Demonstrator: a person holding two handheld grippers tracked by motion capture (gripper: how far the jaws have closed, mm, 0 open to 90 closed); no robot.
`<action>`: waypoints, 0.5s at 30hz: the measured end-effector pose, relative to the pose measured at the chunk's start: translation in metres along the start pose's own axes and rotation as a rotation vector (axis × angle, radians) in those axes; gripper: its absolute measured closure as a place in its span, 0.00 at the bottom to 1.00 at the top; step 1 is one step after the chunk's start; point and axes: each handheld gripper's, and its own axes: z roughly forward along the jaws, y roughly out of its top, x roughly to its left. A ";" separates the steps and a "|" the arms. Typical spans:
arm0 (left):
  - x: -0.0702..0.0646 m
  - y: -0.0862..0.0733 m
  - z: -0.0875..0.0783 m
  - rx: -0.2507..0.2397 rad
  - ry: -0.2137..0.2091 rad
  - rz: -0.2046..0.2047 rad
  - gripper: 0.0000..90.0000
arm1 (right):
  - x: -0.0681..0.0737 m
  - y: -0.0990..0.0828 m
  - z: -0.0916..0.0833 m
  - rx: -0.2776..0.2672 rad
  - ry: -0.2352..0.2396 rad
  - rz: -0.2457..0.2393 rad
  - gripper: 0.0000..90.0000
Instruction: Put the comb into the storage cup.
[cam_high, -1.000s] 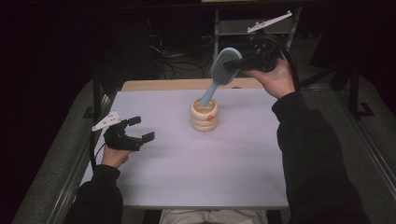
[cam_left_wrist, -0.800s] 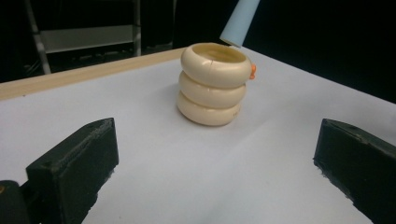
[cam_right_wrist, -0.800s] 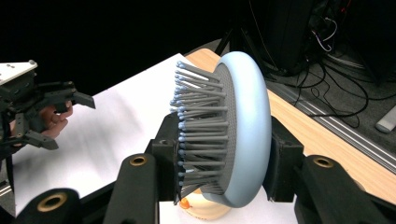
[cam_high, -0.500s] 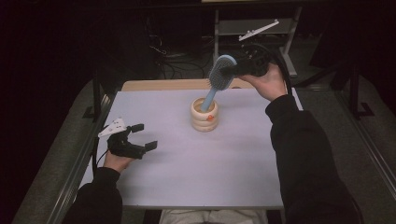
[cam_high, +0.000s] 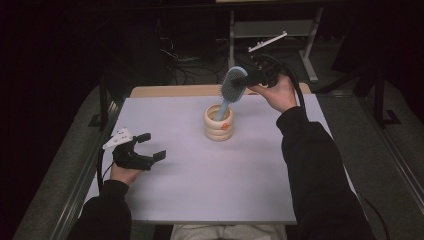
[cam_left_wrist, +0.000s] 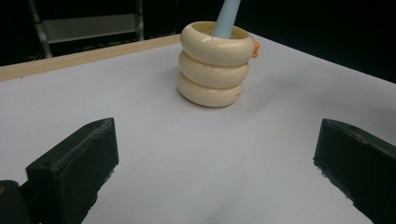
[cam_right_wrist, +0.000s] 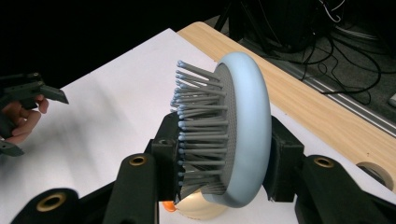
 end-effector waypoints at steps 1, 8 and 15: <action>0.000 0.000 -0.001 -0.006 0.005 0.005 0.00 | -0.001 0.000 0.002 0.002 0.000 0.001 0.61; 0.002 -0.002 -0.002 -0.016 0.010 -0.014 0.00 | -0.003 -0.002 0.015 0.014 0.008 0.014 0.61; 0.003 -0.003 -0.002 -0.018 -0.002 -0.033 0.00 | -0.008 -0.009 0.028 0.015 0.027 0.045 0.61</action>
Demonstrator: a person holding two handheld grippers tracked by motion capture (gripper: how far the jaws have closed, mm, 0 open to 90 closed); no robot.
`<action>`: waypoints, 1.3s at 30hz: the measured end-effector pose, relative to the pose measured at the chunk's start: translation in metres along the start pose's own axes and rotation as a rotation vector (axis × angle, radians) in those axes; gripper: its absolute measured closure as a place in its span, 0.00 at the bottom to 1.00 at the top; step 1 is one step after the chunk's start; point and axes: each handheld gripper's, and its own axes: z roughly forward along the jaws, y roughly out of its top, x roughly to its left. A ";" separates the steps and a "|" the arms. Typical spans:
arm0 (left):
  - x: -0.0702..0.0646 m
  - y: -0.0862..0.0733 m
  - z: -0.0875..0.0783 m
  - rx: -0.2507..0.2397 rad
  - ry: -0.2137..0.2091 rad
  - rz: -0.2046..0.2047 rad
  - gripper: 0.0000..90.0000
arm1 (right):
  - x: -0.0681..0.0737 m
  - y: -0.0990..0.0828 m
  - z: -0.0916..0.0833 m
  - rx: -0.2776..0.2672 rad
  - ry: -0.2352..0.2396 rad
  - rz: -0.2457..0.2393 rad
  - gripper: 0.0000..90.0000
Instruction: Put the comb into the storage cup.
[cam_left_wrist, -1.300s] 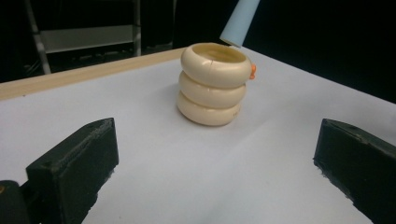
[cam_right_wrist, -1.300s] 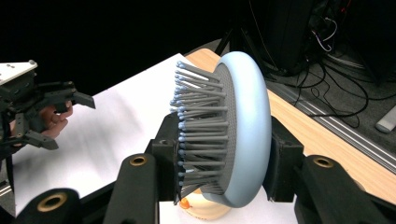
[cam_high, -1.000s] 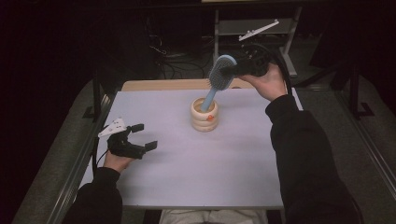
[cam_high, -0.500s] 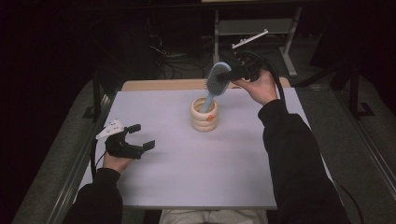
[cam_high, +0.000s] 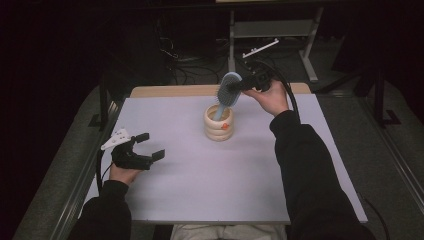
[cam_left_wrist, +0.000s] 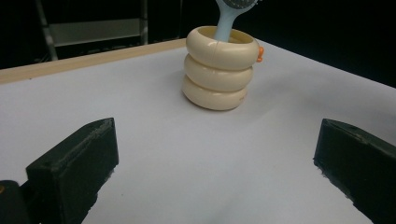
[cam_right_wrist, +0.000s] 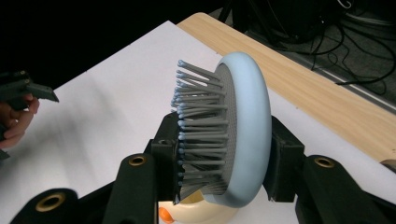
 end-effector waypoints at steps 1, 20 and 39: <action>0.000 0.000 0.000 -0.001 -0.001 -0.002 0.00 | -0.002 -0.001 0.001 -0.003 0.008 0.008 0.61; -0.001 -0.001 0.003 0.013 -0.008 0.008 0.00 | -0.024 -0.016 0.012 0.015 0.017 0.168 0.55; -0.012 0.003 0.008 0.027 -0.071 0.011 0.00 | -0.025 -0.025 0.002 0.045 0.024 0.143 0.00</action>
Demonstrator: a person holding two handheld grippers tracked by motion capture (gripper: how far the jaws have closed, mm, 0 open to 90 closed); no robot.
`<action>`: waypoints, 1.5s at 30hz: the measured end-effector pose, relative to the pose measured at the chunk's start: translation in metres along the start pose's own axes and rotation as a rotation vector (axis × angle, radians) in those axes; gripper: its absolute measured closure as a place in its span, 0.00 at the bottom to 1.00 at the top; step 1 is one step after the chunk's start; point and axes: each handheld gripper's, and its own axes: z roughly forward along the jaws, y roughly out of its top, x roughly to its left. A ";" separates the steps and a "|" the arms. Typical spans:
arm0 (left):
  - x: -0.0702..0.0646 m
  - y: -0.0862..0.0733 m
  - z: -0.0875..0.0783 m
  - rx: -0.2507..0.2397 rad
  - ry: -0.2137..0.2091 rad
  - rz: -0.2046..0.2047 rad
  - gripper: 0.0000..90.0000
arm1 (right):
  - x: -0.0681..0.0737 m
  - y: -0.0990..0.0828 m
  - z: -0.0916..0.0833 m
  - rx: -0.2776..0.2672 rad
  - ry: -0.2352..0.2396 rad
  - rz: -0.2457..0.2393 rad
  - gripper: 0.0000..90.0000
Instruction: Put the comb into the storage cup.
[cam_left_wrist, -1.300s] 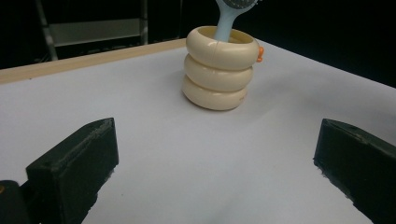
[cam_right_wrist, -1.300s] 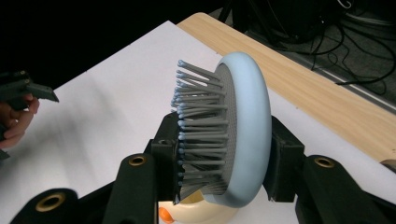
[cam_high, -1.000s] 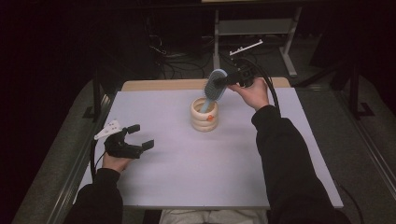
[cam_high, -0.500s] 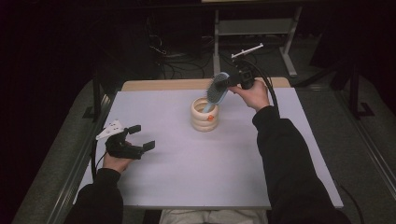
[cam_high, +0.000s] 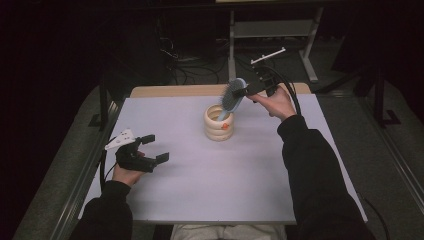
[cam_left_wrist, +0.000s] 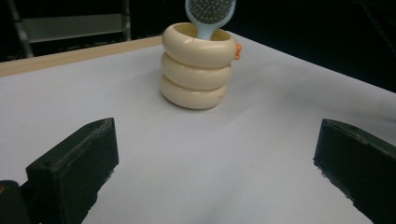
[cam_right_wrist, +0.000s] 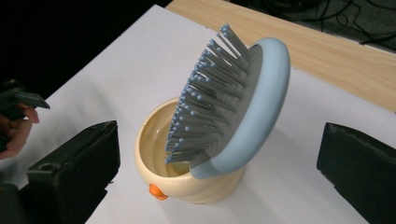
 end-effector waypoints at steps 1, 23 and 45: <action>0.000 0.000 0.001 0.003 -0.004 0.003 0.00 | 0.000 -0.001 -0.001 -0.008 0.001 -0.006 0.00; 0.001 0.001 -0.001 -0.009 0.007 0.001 0.00 | 0.001 -0.028 -0.031 -0.116 -0.013 -0.069 0.00; 0.006 -0.001 -0.004 -0.006 0.061 0.018 0.00 | -0.002 -0.057 -0.057 -0.194 -0.028 -0.117 0.00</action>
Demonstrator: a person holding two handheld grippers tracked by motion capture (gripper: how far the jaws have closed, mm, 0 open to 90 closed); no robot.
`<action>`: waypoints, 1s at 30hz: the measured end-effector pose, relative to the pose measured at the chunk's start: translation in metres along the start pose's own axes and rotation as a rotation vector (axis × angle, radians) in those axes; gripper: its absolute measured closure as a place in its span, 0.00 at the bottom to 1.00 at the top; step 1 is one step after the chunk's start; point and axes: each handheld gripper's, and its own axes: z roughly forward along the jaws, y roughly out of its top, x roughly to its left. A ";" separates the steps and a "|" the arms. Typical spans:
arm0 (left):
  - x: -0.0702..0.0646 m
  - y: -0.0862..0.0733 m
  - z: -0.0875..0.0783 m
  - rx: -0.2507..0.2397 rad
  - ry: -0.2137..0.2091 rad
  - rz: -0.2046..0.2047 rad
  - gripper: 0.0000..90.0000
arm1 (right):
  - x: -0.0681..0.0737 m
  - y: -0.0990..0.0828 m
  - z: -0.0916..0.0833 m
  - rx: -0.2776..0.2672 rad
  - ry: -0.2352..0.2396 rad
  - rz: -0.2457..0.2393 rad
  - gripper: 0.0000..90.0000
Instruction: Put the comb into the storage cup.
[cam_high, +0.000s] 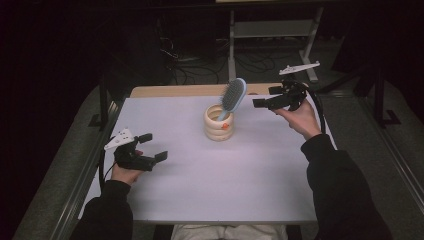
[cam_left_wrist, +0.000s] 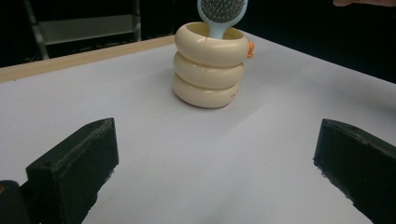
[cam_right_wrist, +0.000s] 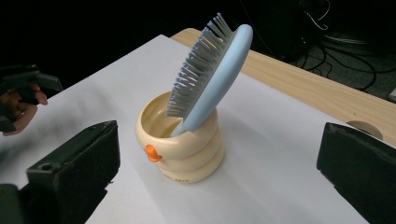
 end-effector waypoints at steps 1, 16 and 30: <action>0.000 0.000 0.000 0.001 0.001 -0.002 0.00 | 0.001 0.000 -0.001 -0.003 0.002 -0.005 0.00; 0.000 0.000 0.000 0.004 0.004 0.005 0.00 | 0.010 -0.013 -0.014 -0.009 -0.006 -0.047 0.00; -0.001 0.000 -0.001 0.002 0.008 0.009 0.00 | 0.013 -0.038 -0.028 -0.031 -0.043 -0.054 0.00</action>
